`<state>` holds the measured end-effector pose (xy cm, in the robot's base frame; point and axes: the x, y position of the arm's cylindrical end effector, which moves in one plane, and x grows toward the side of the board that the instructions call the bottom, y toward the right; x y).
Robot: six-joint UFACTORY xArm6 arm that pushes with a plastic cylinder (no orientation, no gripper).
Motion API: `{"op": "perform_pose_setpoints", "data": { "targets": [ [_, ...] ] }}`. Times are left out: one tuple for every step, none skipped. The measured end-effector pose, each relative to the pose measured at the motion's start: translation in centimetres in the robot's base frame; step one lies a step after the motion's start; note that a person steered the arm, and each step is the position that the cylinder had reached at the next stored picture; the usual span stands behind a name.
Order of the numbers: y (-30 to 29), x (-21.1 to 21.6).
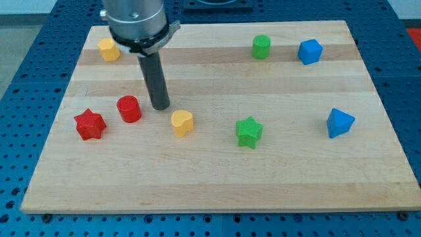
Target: Move the red circle parallel to the hexagon
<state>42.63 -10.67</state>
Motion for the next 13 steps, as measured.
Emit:
{"op": "perform_pose_setpoints", "data": {
  "targets": [
    [-0.2, 4.1],
    [-2.7, 10.9],
    [-4.3, 12.7],
    [-6.5, 6.6],
    [-6.5, 6.1],
    [-6.4, 4.6],
    [-5.3, -2.6],
    [-5.1, -4.2],
    [-6.3, -3.2],
    [-8.2, -2.9],
    [-4.4, -8.0],
    [-1.1, -10.1],
    [1.7, -10.5]
  ]
}}
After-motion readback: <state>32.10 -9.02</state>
